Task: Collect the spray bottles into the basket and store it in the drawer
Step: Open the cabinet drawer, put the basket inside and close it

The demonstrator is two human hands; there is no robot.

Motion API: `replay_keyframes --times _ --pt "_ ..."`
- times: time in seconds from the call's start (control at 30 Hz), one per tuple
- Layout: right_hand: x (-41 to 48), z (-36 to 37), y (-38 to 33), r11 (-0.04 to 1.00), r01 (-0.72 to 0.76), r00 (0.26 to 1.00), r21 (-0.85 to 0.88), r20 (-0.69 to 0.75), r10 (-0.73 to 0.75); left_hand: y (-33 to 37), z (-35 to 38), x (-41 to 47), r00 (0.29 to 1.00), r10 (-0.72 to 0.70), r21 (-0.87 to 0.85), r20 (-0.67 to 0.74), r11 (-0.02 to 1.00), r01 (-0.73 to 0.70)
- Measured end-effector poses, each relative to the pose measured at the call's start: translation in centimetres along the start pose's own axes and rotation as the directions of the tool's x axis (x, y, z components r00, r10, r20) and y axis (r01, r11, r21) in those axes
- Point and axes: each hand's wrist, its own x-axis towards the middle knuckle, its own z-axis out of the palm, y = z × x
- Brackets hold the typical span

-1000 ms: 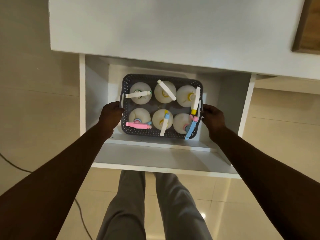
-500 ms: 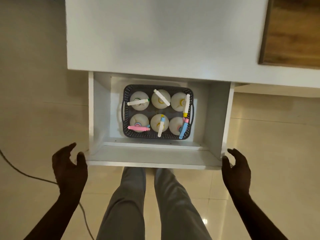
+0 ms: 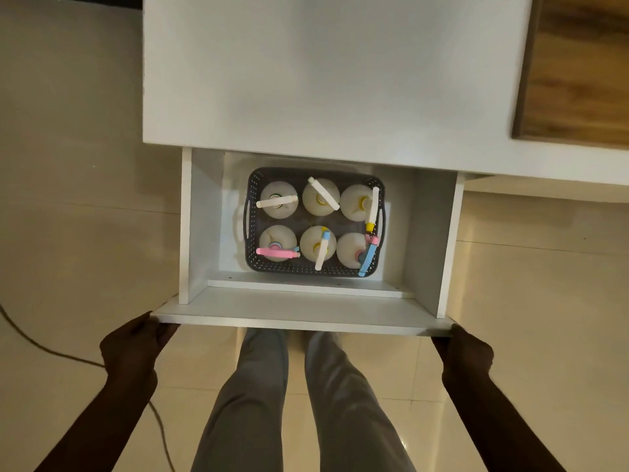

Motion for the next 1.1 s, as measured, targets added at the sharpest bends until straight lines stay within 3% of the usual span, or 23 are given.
replay_keyframes --times 0.27,0.47,0.77,0.9,1.0,1.1 --pt "-0.4 3.0 -4.0 0.996 0.050 0.998 0.073 0.028 -0.052 3.9 3.0 0.9 1.000 0.009 -0.109 0.011 0.994 -0.008" --pt "-0.5 5.8 -8.0 0.984 0.165 0.983 0.065 0.075 -0.169 7.6 5.9 1.6 0.991 0.113 -0.175 0.068 0.979 -0.100" --pt "-0.9 9.9 -13.5 0.962 0.191 0.961 0.194 0.163 -0.224 13.0 10.7 3.6 0.987 0.143 -0.219 0.069 0.968 -0.125" --pt "-1.1 11.0 -15.6 0.963 0.123 0.948 0.238 0.259 -0.185 15.1 12.6 3.8 0.988 0.137 -0.222 0.074 0.968 -0.118" --pt "-1.8 11.8 -16.9 0.931 0.012 0.946 0.365 0.299 -0.130 16.8 13.9 3.6 0.991 0.097 -0.307 0.094 0.950 -0.063" --pt "-1.8 12.5 -17.3 0.917 0.039 0.925 0.396 0.333 -0.183 17.8 14.8 3.4 0.981 0.127 -0.338 0.147 0.938 -0.071"
